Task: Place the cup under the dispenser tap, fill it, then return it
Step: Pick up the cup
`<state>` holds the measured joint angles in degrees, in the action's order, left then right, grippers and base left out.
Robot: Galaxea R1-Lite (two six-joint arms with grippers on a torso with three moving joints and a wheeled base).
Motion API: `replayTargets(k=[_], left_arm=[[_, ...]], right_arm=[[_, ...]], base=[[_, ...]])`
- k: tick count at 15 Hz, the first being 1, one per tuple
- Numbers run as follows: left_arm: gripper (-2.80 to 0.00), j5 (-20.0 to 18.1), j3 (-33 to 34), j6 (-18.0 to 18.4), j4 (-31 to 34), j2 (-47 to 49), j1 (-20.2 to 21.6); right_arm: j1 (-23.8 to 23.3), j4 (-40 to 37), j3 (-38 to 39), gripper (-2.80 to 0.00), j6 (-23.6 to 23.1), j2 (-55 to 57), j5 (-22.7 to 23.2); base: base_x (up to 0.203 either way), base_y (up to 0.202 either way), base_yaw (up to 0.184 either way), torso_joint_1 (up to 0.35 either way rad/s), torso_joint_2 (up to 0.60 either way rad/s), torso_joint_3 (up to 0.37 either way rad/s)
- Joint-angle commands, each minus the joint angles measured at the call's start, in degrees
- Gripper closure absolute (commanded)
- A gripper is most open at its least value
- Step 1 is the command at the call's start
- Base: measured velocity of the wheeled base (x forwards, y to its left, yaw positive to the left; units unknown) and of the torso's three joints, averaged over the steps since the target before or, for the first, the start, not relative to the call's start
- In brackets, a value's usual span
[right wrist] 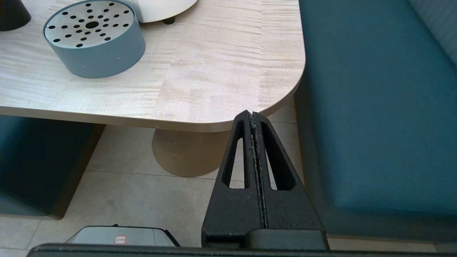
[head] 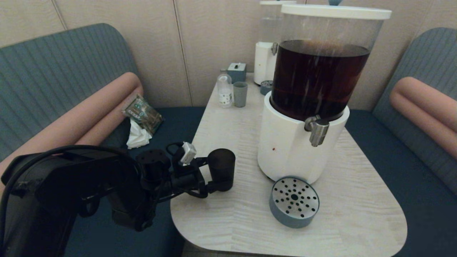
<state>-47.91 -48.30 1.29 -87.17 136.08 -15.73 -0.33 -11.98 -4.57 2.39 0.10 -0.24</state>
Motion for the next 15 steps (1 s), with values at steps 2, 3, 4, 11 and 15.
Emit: replayTargets(k=[2, 3, 4, 11, 15], left_arm=[[0.00, -0.2, -0.1, 0.0, -0.5, -0.1, 0.0], [0.00, -0.2, 0.3, 0.0, -0.5, -0.5, 0.0], [0.00, -0.2, 0.5, 0.0, -0.5, -0.7, 0.0], [0.00, -0.3, 2.1, -0.1, -0.5, -3.8, -0.1], [0.00, -1.0, 8.3, -0.6, -0.5, -11.8, -1.0]], right_arm=[[0.0, -0.1, 0.0, 0.00, 0.0, 0.1, 0.0], [0.0, -0.1, 0.0, 0.00, 0.0, 0.1, 0.0], [0.0, -0.1, 0.0, 0.00, 0.0, 0.1, 0.0], [0.0, -0.1, 0.0, 0.00, 0.0, 0.1, 0.0], [0.0, -0.1, 0.0, 0.00, 0.0, 0.1, 0.0]], base=[[0.000, 0.000, 0.000, 0.000, 0.00, 0.000], [0.000, 0.000, 0.000, 0.000, 0.00, 0.000], [0.000, 0.000, 0.000, 0.000, 0.00, 0.000], [0.000, 0.000, 0.000, 0.000, 0.00, 0.000], [0.000, 0.000, 0.000, 0.000, 0.00, 0.000]])
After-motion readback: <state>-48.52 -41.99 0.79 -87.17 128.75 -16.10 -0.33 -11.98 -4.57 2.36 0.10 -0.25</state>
